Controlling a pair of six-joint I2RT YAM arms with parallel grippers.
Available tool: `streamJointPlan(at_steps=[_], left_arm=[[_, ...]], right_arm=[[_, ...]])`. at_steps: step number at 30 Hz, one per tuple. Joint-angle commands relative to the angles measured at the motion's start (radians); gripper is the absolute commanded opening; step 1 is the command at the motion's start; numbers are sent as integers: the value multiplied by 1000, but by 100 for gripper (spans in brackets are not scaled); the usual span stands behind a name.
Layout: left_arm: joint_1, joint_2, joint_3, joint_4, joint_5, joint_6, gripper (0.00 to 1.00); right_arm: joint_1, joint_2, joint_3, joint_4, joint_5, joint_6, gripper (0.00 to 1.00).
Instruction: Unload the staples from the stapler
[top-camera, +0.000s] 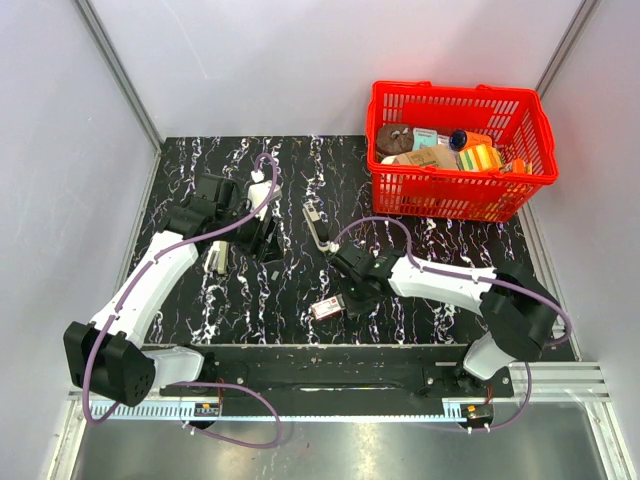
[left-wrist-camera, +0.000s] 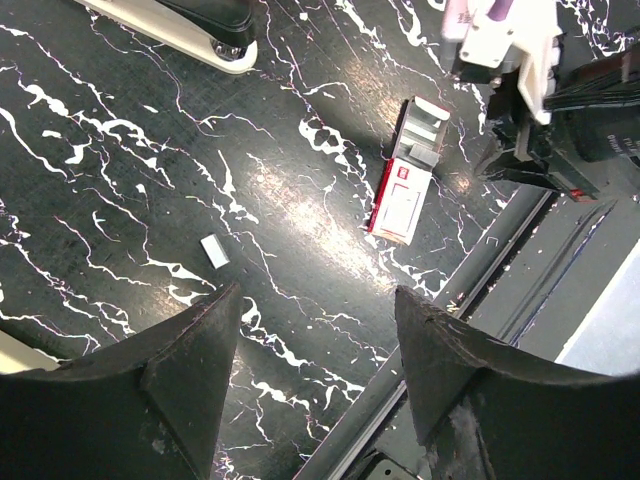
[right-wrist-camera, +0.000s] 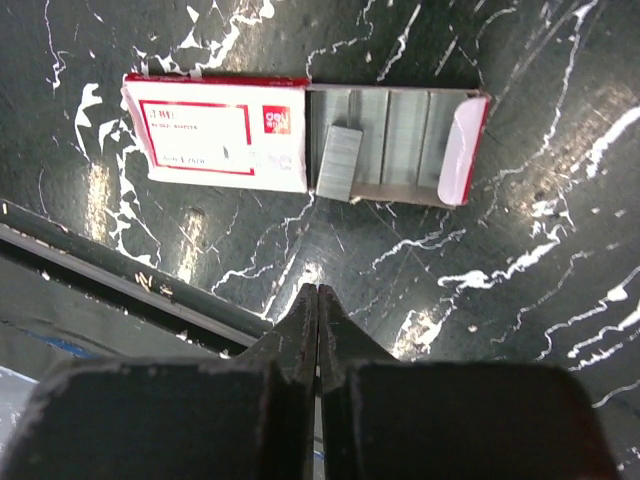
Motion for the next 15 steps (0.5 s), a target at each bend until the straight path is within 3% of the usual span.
streamJointPlan(at_steps=[1,15], left_arm=[[2,-14,23,16,16,18,66],[3,-7,22,14,25,25,66]], right_arm=[[-12,38,23,62,-31,-5,0],[-51,100,62,87,-42,-46,0]])
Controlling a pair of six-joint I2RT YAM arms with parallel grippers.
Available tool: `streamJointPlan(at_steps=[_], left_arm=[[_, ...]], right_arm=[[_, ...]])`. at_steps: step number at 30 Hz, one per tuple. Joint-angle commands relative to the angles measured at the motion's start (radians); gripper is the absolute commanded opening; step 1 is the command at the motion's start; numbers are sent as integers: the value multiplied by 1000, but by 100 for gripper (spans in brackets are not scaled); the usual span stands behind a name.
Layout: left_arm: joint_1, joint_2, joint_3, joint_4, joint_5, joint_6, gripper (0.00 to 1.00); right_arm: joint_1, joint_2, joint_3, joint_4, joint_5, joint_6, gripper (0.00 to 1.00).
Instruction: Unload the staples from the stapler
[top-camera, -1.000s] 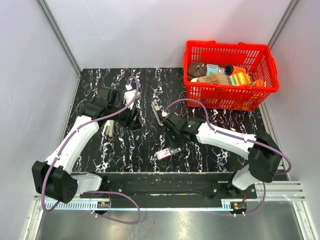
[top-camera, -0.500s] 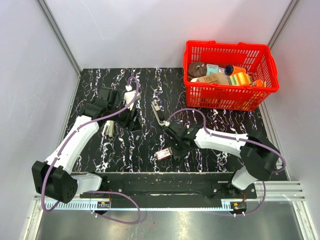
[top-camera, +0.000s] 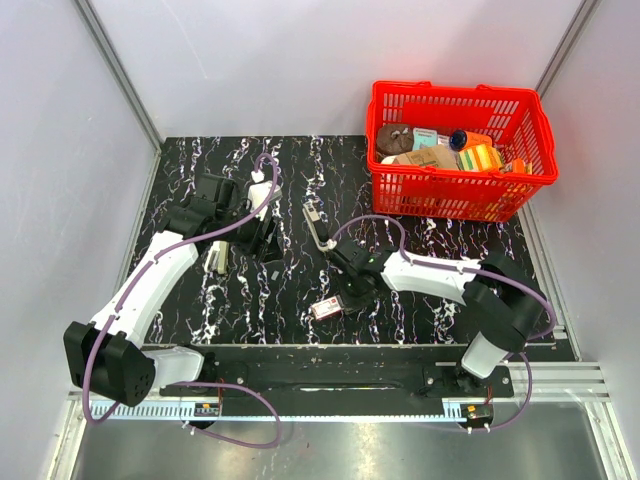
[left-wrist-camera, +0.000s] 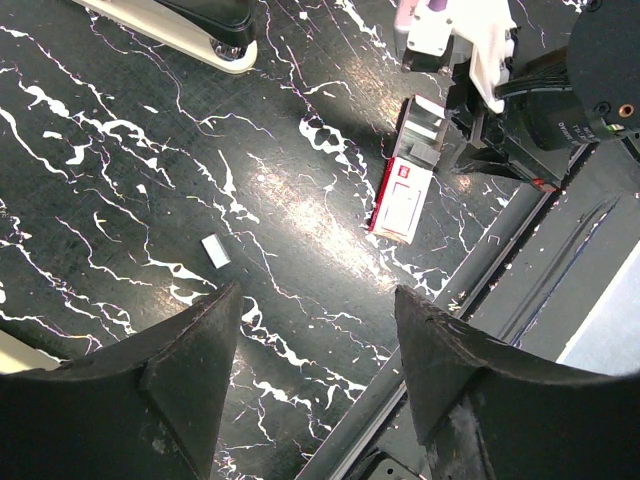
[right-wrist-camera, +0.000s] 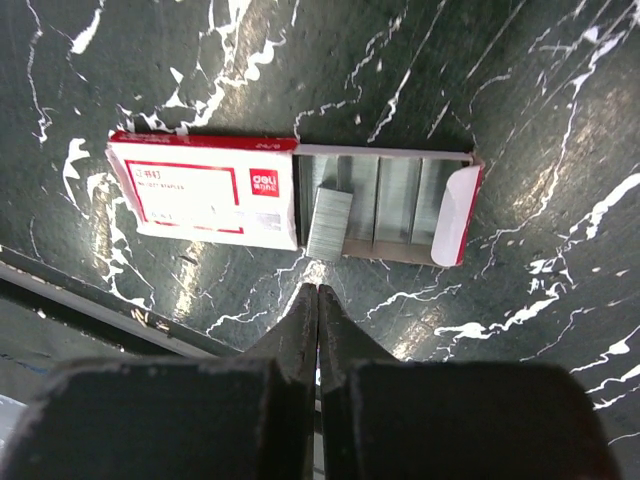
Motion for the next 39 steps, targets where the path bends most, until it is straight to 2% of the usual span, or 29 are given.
streamJointPlan(at_steps=[1,27,39], left_arm=[[3,-9,22,19,24,19,66],[3,-15,16,19,43,19,66],[2,-12,16,11,49,20,66]], right_arm=[[-19,9,50,25,-17,-30,0],[-37,52,101,41,-31,-47,0],[-43,-2,78,7,11,-55,0]])
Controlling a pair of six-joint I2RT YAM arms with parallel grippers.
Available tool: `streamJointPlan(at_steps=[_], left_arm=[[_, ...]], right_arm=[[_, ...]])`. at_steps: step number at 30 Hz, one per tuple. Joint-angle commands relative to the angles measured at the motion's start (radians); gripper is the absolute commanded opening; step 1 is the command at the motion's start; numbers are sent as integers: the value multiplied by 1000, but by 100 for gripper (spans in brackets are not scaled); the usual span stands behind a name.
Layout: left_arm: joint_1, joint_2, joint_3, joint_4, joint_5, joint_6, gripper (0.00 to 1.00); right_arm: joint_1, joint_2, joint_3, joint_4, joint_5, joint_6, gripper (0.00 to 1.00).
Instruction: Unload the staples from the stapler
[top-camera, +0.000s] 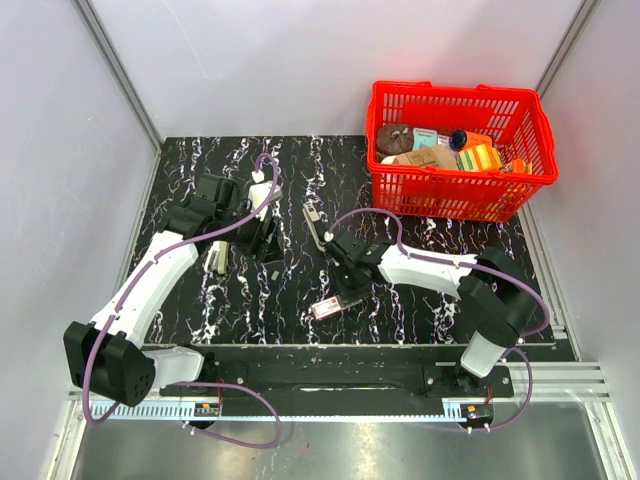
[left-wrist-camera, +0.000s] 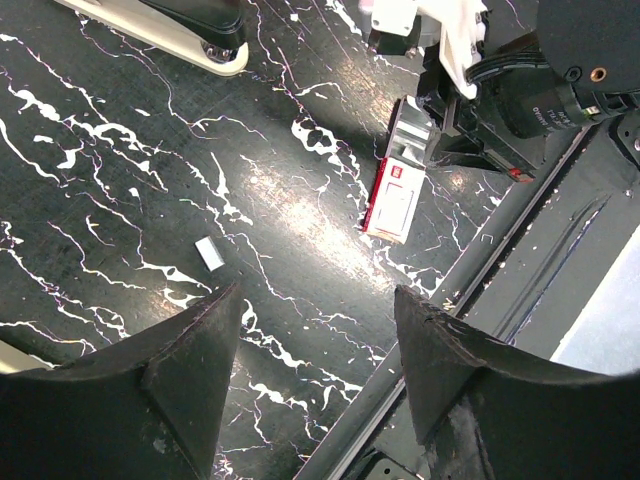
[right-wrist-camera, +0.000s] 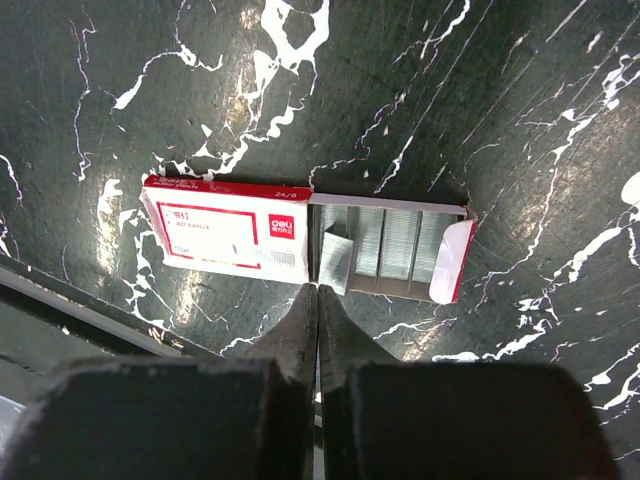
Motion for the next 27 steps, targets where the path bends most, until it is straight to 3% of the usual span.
streamJointPlan(at_steps=[1,27], left_arm=[[0,-12,17,8,32,21,66],[2,-12,20,-4,36,33,66]], right_arm=[[-13,-46,7,-5,27,-17,0],[-28,18,-57,71,6,-19,0]])
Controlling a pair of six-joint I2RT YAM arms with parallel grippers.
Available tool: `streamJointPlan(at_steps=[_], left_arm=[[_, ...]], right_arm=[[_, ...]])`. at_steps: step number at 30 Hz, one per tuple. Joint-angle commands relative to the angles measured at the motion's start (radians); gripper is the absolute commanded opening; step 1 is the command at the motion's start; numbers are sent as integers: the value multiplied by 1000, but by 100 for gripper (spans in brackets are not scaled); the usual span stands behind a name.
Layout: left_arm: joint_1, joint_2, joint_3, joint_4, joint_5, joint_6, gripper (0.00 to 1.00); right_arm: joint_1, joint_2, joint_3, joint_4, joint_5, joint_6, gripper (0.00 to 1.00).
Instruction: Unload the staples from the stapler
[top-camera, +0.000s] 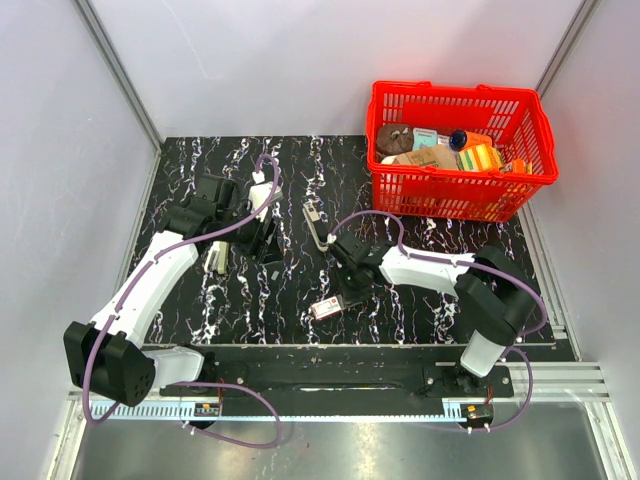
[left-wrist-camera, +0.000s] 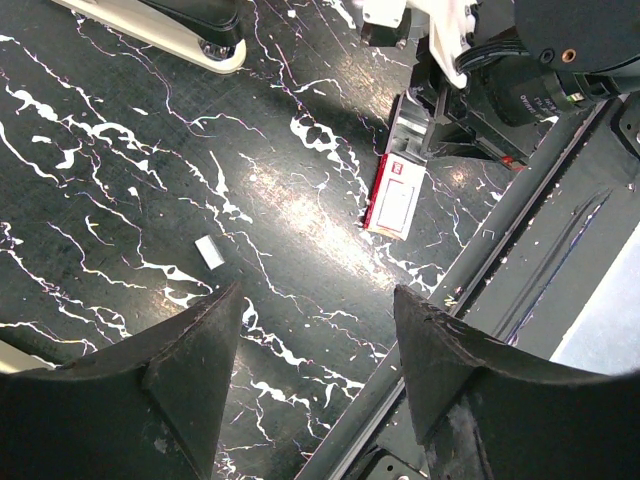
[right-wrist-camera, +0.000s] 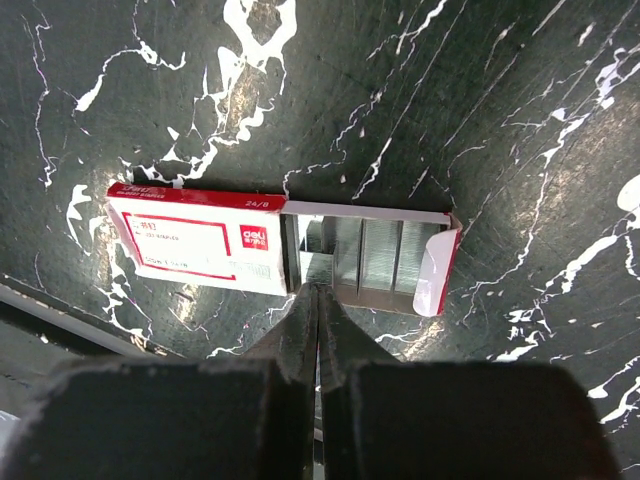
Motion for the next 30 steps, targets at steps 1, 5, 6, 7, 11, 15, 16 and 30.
streamJointPlan(at_steps=[1,5,6,7,11,15,16,30], left_arm=[[2,-10,20,4,29,17,66],[2,-12,22,4,29,17,66],[3,-12,23,2,29,19,66],[2,-9,25,4,27,17,66],[2,1,22,4,16,31,66],[0,48,7,21,-60,65,66],[0,65,-3,28,-82,69,66],[-72,313,-128,300,-514,-40,68]], right_arm=[[-14,8,-20,40,6,-7,0],[-14,-14,-4,36,-8,-4,0],[-14,-23,6,31,-11,-4,0],[-14,-34,15,22,-14,-6,0],[-14,-92,61,-3,-17,-1,0],[-14,-162,116,-29,-17,8,1],[-14,-178,128,-30,-20,13,2],[-14,-382,-3,34,38,115,40]])
